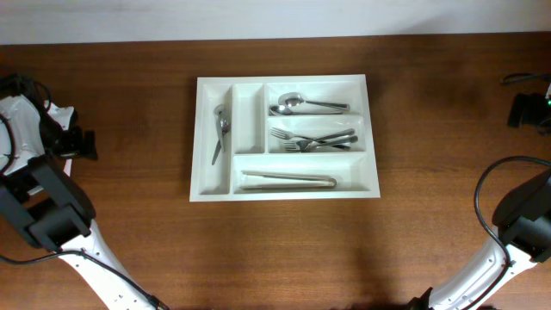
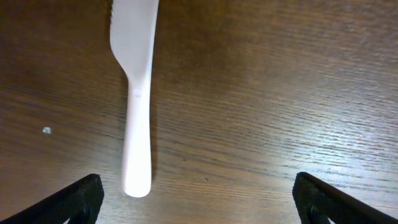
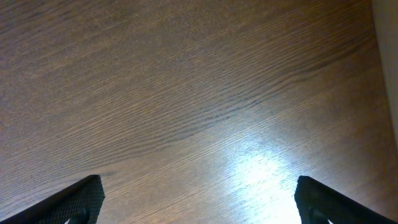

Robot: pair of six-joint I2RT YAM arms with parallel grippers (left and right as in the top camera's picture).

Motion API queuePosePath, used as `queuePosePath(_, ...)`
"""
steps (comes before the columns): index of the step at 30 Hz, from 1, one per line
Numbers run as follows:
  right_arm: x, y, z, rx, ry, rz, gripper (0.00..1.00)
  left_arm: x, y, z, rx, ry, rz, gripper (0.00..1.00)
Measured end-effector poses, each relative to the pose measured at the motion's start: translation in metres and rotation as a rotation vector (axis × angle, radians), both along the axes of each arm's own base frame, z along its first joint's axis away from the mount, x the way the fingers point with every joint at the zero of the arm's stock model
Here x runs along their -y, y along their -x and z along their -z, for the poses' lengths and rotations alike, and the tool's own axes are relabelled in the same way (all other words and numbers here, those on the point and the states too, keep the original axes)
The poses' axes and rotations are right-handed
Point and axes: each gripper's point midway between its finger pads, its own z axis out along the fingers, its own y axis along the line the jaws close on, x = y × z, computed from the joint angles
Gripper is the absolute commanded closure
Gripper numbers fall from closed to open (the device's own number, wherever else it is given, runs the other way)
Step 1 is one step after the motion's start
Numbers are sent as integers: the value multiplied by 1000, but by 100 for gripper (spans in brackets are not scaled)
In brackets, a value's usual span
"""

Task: Pack container
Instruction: 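Move the left gripper out to the white plastic knife at far left, then align the left gripper over the knife handle and close on it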

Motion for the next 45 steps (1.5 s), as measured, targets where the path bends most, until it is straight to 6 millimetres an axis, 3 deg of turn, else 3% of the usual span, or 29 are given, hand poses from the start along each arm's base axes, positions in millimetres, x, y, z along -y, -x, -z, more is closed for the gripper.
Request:
queuePosePath(12,0,0,0,0,0,0,1,-22,7,2,24,-6,-50,1)
queuePosePath(27,0,0,0,0,0,0,1,-23,-6,2,81,-3,-27,1)
queuePosePath(34,0,0,0,0,0,0,1,-17,2,17,51,20,-28,1)
queuePosePath(45,0,0,0,0,0,0,1,-21,-1,18,70,10,-32,1)
